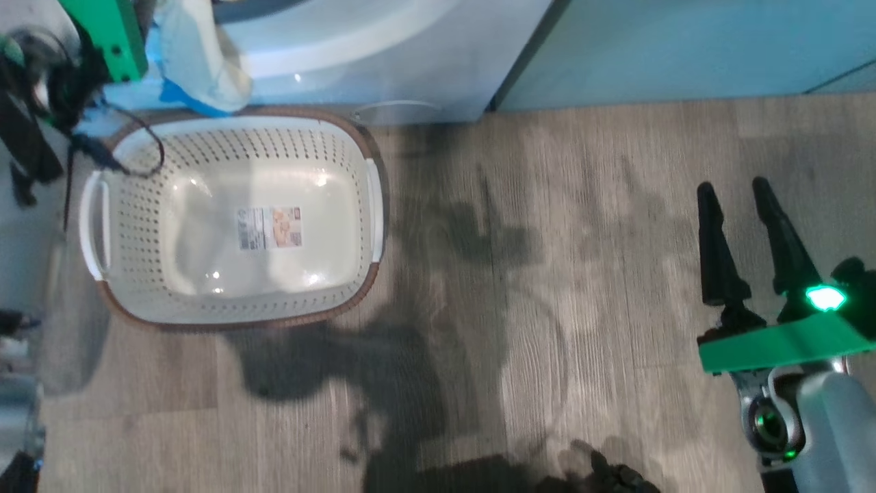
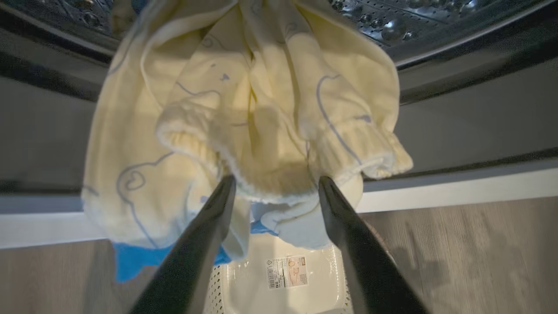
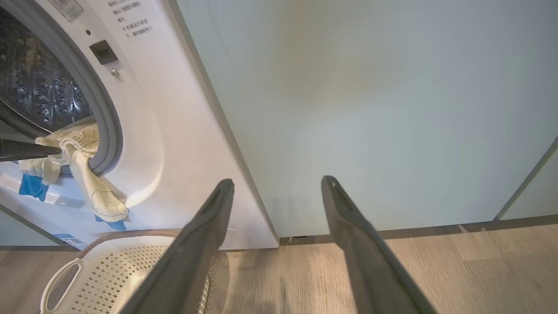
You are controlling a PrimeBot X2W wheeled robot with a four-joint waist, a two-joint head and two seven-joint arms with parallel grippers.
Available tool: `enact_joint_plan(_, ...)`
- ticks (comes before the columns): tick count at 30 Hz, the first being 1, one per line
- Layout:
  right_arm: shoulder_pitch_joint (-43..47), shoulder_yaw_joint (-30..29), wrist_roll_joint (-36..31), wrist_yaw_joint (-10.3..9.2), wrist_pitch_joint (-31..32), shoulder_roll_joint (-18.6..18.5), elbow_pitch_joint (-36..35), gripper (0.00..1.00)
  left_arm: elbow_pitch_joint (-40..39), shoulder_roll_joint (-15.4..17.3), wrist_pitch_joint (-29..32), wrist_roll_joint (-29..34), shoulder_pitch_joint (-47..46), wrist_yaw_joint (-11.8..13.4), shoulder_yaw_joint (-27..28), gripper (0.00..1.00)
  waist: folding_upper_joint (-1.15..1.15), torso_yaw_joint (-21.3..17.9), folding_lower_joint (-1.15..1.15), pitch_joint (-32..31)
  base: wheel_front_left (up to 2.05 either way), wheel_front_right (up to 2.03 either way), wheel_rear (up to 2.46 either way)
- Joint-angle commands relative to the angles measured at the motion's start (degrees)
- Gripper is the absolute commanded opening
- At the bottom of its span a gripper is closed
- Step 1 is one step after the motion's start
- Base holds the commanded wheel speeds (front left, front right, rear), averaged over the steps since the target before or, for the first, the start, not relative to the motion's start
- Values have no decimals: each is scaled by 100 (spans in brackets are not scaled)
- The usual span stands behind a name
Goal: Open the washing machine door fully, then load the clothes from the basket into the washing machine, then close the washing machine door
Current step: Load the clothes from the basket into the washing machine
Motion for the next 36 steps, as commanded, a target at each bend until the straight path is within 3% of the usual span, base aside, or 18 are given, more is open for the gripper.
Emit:
enact_joint_plan(1,-92,108,27,2,-55,-1,-190,100,-157,279,42,-14,-323,8,83,100,0,-52,-1,182,0,0,0)
enact_joint_plan(12,-369,198,59,2,-55,22,-167,100,424,195,209,111,-1408,-8,-257,100,0,-222,-1,596,0,0,0)
enact_joint_plan(27,-364,242,176,2,-55,26,-157,100,1279,332,761,220,-1511,89,-559,100,0,-262,-1,597,0,0,0)
enact_joint_plan(28,-367,245,173,2,-55,26,-154,100,1302,315,768,195,-1508,80,-565,86,0,-259,-1,597,0,0,0)
enact_joint_plan(29,-370,249,170,2,-55,26,-152,100,1302,305,745,192,-1506,65,-596,51,0,-258,-1,598,0,0,0)
enact_joint_plan(30,-375,251,166,2,-55,26,-151,100,1278,296,674,183,-1509,47,-625,46,0,-258,-1,603,0,0,0)
enact_joint_plan(31,-383,254,165,2,-55,26,-151,100,1267,285,612,150,-1506,29,-639,18,0,-262,-1,605,0,0,0)
enact_joint_plan(32,-388,256,165,2,-55,26,-152,100,1277,269,596,93,-1495,11,-649,0,0,-269,-1,604,0,0,0)
enact_joint_plan(36,-390,247,158,2,-55,26,-157,100,1244,256,495,-91,-1507,-22,-656,0,0,-278,-1,610,0,0,0)
